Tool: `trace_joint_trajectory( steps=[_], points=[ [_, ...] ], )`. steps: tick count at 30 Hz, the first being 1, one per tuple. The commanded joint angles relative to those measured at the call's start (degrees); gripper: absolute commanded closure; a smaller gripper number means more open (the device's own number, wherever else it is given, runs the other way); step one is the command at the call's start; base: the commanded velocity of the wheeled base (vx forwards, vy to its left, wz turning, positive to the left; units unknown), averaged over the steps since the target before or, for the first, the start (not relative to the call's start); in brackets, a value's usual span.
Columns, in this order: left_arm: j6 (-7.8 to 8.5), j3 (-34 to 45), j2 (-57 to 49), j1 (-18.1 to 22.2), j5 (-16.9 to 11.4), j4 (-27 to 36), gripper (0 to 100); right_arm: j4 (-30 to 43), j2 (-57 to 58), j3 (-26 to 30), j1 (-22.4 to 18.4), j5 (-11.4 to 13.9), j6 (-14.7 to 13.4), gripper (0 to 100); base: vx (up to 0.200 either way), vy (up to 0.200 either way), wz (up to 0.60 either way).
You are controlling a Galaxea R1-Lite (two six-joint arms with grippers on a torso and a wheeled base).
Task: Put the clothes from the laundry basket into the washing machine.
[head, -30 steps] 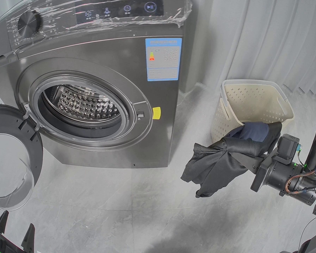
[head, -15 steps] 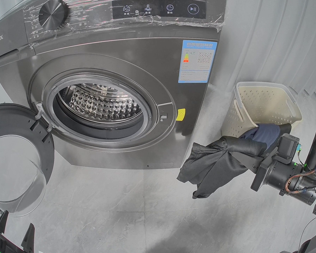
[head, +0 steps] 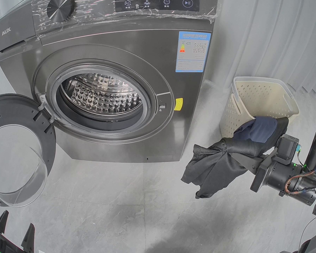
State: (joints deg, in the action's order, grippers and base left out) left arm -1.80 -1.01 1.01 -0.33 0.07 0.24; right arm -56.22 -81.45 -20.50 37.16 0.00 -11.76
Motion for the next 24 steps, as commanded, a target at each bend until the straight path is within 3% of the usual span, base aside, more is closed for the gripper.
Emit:
trace_joint_trajectory(
  steps=[1, 15, 24],
  points=[
    [-0.04, 0.8, -0.6, 0.0, 0.0, 0.0, 0, 0.0, 0.0, -0.1, 0.0, 0.0, 0.0, 100, 0.0, 0.2, 0.0],
    [-0.04, 0.8, -0.6, 0.0, 0.0, 0.0, 0, 0.0, 0.1, -0.2, -0.1, -0.2, 0.0, 100, 0.0, 0.2, 0.0],
    [-0.04, 0.8, -0.6, 0.0, 0.0, 0.0, 0, 0.0, 0.1, -0.2, -0.1, -0.2, 0.0, 100, 0.0, 0.0, 0.0]
  ],
)
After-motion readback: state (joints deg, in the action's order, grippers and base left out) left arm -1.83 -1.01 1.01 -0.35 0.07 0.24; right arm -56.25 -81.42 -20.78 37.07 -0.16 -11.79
